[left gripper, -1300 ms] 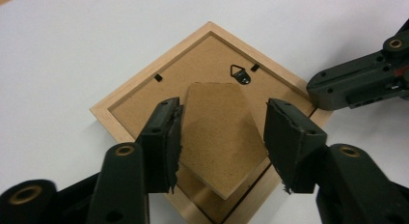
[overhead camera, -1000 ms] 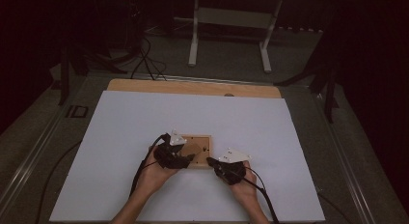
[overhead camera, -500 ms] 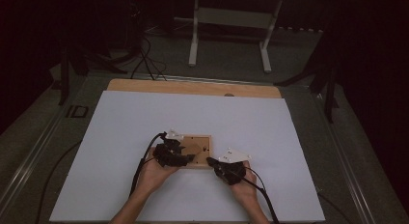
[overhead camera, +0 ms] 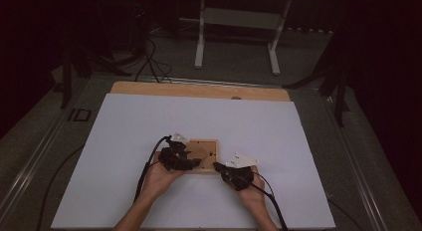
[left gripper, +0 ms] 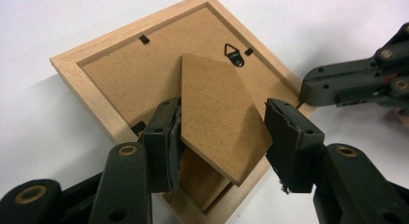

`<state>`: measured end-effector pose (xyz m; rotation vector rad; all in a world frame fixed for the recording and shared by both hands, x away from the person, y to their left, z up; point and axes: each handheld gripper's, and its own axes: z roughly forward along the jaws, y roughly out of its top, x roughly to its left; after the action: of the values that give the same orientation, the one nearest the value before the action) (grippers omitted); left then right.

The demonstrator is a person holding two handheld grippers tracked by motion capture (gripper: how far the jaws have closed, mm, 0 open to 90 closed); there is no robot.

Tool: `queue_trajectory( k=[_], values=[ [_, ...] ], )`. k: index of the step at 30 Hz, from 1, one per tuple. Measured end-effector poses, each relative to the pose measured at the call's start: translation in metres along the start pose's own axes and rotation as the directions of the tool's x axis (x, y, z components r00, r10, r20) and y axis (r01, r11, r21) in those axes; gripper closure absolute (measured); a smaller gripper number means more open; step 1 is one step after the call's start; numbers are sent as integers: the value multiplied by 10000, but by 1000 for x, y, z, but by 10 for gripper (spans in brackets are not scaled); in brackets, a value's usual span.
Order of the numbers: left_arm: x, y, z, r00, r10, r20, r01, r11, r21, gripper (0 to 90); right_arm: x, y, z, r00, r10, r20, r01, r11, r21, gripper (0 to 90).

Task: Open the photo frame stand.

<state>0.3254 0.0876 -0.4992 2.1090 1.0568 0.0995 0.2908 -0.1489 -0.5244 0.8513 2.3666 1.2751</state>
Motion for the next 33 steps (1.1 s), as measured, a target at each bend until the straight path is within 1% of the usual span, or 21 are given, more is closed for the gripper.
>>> queue_trajectory(
  k=[2, 5, 6, 8, 9, 10, 11, 13, 14, 16, 17, 18, 19, 20, 21, 22, 23, 24, 28, 30, 33],
  values=[
    [-2, 0, 0, 9995, 229, -206, -226, 9997, 128, 501, 0, 0, 0, 10000, 53, -50, -53, 10000, 7, 900],
    [-6, -1, 1, 9971, 526, -546, -520, 9986, 133, 506, -1, 1, -1, 10000, 67, -61, -67, 10000, 40, 900],
    [-7, -1, 0, 9967, 530, -608, -525, 9986, 101, 508, -1, 1, -1, 10000, 63, -36, -63, 10000, 57, 898],
    [-8, -2, 0, 9953, 673, -694, -675, 9977, -4, 509, -3, 2, -3, 9999, 160, -19, -159, 9999, 57, 874],
    [-8, -2, 0, 9953, 673, -694, -675, 9977, -4, 510, -4, 2, -3, 9997, 230, -5, -230, 9997, 65, 859],
    [-9, -2, 0, 9944, 749, -745, -753, 9972, -25, 510, -4, 2, -3, 9997, 230, -5, -230, 9997, 65, 859],
    [-10, -4, -1, 9934, 826, -800, -842, 9963, -167, 511, -7, 3, -6, 9994, 349, -12, -349, 9994, 48, 840],
    [-12, -6, -1, 9914, 978, -872, -1007, 9945, -284, 511, -9, 4, -8, 9990, 440, 31, -440, 9990, 11, 819],
    [-12, -6, -1, 9914, 978, -872, -1007, 9945, -284, 511, -11, 5, -9, 9988, 498, -7, -498, 9988, 6, 805],
    [-15, -10, -2, 9875, 1221, -998, -1272, 9908, -469, 511, -13, 6, -11, 9981, 619, -36, -619, 9981, -13, 778],
    [-15, -10, -2, 9875, 1221, -998, -1272, 9908, -469, 512, -14, 6, -12, 9976, 696, -38, -696, 9976, 4, 760],
    [-16, -11, -3, 9856, 1325, -1050, -1387, 9889, -539, 512, -15, 7, -13, 9973, 728, -42, -728, 9973, 9, 745],
    [-17, -12, -3, 9835, 1435, -1099, -1507, 9868, -600, 512, -16, 7, -13, 9972, 740, -44, -740, 9972, 38, 729],
    [-19, -15, -5, 9791, 1646, -1191, -1739, 9821, -724, 512, -17, 8, -14, 9970, 772, -58, -772, 9970, 89, 713],
    [-21, -17, -5, 9776, 1694, -1247, -1801, 9804, -802, 512, -18, 8, -14, 9970, 772, -40, -771, 9970, 99, 699],
    [-21, -17, -5, 9776, 1694, -1247, -1801, 9804, -802, 512, -18, 8, -14, 9970, 772, -40, -771, 9970, 99, 699],
    [-21, -19, -5, 9746, 1806, -1321, -1928, 9775, -855, 512, -20, 9, -13, 9963, 856, -115, -855, 9962, 147, 665],
    [-23, -21, -6, 9723, 1888, -1376, -2027, 9746, -951, 512, -20, 9, -13, 9962, 857, -153, -855, 9962, 141, 654],
    [-24, -24, -7, 9702, 1963, -1421, -2120, 9716, -1051, 512, -24, 12, -10, 9943, 1030, -262, -1026, 9946, 169, 615],
    [-24, -26, -8, 9670, 2078, -1472, -2244, 9686, -1071, 512, -25, 14, -8, 9923, 1194, -315, -1190, 9928, 145, 605],
    [-25, -27, -8, 9666, 2093, -1477, -2268, 9673, -1137, 512, -28, 15, -6, 9895, 1391, -402, -1387, 9903, 115, 583]
  ],
)
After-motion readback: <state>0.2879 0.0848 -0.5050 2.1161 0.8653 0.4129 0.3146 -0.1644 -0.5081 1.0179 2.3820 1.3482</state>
